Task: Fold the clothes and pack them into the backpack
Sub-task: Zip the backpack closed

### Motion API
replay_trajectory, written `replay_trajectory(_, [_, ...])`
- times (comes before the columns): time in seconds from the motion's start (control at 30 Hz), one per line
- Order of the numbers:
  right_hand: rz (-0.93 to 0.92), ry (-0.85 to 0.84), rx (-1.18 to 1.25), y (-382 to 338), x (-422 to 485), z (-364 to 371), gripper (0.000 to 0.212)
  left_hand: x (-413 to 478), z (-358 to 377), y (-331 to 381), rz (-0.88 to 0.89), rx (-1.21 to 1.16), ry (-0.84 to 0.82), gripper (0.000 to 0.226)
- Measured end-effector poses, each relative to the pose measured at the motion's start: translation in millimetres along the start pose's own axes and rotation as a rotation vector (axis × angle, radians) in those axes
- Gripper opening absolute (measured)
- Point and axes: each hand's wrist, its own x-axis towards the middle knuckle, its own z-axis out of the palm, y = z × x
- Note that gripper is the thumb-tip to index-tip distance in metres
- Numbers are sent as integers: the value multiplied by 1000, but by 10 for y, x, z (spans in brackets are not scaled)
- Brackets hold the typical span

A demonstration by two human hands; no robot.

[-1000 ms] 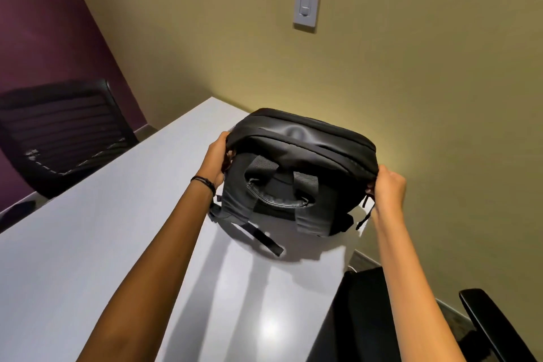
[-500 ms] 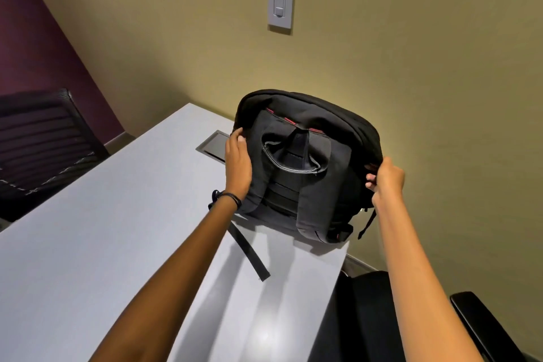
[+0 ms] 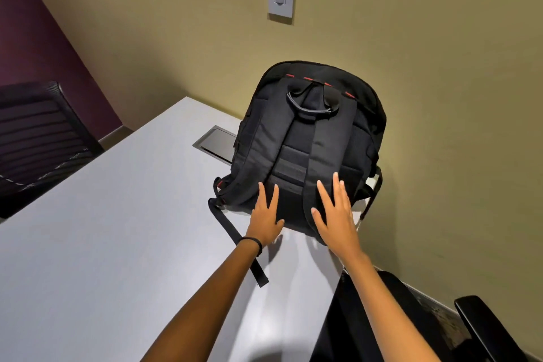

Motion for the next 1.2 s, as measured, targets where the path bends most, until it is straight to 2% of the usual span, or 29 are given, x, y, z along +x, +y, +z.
replay_trajectory(0.1, [78,-169,-123,114,99,45,61,97,-2,-82,24,13,-120,84])
replay_trajectory(0.27, [99,-305,-207,189,254,29,73,240,-34,-135,-9,74,-173,79])
replay_trajectory(0.4, [89,-345,-156,227,252,-15,75,264,-52,-77,-48,93,-213,75])
replay_trajectory(0.77, [105,-479,-32,153,104,-222,61,50,-19,56,-64,188,-264,69])
replay_trajectory(0.97, [86,-466,-9,105,-30,-357,60,-222,-118,119,-51,201,-225,64])
replay_trajectory(1.2, [24,-328,88,141,-398,-539,45,-673,-289,207,-15,174,-154,59])
